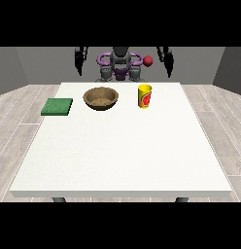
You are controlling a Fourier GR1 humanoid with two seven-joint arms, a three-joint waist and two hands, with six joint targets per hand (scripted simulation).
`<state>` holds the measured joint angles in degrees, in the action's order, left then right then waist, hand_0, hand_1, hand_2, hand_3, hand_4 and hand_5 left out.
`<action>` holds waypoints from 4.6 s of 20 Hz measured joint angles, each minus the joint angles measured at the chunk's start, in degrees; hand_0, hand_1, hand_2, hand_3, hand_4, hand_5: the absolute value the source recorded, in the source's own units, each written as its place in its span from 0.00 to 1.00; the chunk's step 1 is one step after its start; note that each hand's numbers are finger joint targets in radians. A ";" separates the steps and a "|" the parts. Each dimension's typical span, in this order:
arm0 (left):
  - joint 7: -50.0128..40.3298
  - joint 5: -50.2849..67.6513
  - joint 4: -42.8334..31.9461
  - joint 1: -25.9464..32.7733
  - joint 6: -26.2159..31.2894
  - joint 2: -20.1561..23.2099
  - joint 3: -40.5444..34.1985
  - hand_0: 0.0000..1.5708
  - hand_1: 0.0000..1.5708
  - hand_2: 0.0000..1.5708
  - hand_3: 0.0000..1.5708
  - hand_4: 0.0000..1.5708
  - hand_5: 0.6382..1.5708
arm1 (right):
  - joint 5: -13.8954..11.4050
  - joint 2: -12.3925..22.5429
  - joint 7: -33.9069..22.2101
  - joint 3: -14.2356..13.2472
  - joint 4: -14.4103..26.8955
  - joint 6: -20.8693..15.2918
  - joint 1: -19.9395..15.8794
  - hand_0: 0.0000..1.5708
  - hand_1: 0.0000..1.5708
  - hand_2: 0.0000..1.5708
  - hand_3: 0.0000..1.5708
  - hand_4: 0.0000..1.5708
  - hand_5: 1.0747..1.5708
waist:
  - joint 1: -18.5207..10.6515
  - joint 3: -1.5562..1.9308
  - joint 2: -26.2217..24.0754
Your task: Pick the cup and pour the ball into the bowl, then pick the bowl and place it on the pad
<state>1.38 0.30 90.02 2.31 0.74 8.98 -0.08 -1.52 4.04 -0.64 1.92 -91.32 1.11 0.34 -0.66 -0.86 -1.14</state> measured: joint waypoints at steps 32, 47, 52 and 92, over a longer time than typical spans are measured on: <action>9.98 0.28 7.25 2.36 -8.10 -8.50 7.64 0.00 0.00 0.00 0.00 0.00 0.92 | 15.13 0.62 4.32 -8.41 -12.56 9.96 9.57 0.00 0.00 0.00 0.00 0.21 1.00 | 4.14 0.86 1.06; 24.18 -1.11 -17.42 -14.30 -11.74 -6.76 -0.85 0.00 0.00 0.00 0.00 0.00 0.87 | 16.76 5.95 13.92 -14.93 0.80 17.30 2.60 0.00 0.00 0.00 0.00 0.15 1.00 | 6.53 0.85 7.45; 29.57 -0.90 -26.70 -18.45 -12.00 -6.54 -3.68 0.00 0.00 0.00 0.00 0.00 0.91 | 17.42 7.49 16.14 -16.49 4.31 20.07 1.56 0.00 0.00 0.00 0.00 0.16 1.00 | 7.31 0.83 8.40; -18.07 -61.93 -62.99 -49.84 -34.55 -5.94 23.73 0.50 0.50 1.00 0.80 0.68 1.00 | 22.22 17.53 7.15 -23.56 22.52 22.95 -6.01 0.00 0.00 0.00 0.00 0.41 0.99 | 5.01 1.00 -5.70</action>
<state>-16.68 -61.64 27.03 -47.53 -33.82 3.04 23.65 20.70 21.57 6.51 -21.64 -68.80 24.06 -5.67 4.35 0.14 -6.84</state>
